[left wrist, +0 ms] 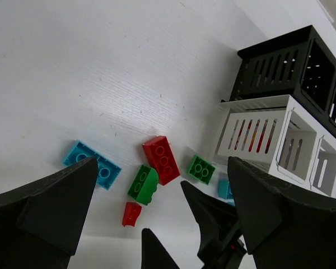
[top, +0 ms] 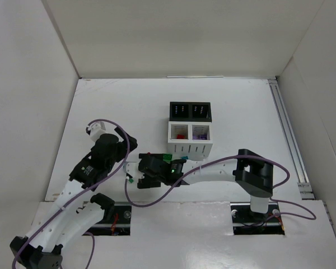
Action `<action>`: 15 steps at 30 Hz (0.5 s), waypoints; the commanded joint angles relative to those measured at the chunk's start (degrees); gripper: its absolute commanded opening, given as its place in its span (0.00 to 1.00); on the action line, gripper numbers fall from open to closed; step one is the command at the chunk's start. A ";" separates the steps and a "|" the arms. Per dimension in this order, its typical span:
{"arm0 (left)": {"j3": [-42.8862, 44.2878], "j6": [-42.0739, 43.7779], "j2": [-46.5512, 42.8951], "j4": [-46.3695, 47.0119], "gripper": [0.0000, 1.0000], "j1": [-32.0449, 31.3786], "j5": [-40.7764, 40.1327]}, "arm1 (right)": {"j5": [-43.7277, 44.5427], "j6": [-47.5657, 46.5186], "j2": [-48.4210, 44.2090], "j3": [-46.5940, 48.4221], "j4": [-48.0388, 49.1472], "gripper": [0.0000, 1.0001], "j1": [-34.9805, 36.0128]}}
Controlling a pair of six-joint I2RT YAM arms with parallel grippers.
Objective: Sort the legos into containers by color
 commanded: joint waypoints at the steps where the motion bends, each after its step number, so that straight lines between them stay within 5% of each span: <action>1: -0.75 -0.55 -2.31 0.65 1.00 0.26 0.07 | 2.01 -0.64 0.44 3.20 1.91 0.92 -2.44; 15: -0.75 -0.55 -1.43 1.70 1.00 0.26 0.07 | -4.23 -2.40 5.80 5.13 2.61 0.91 -5.70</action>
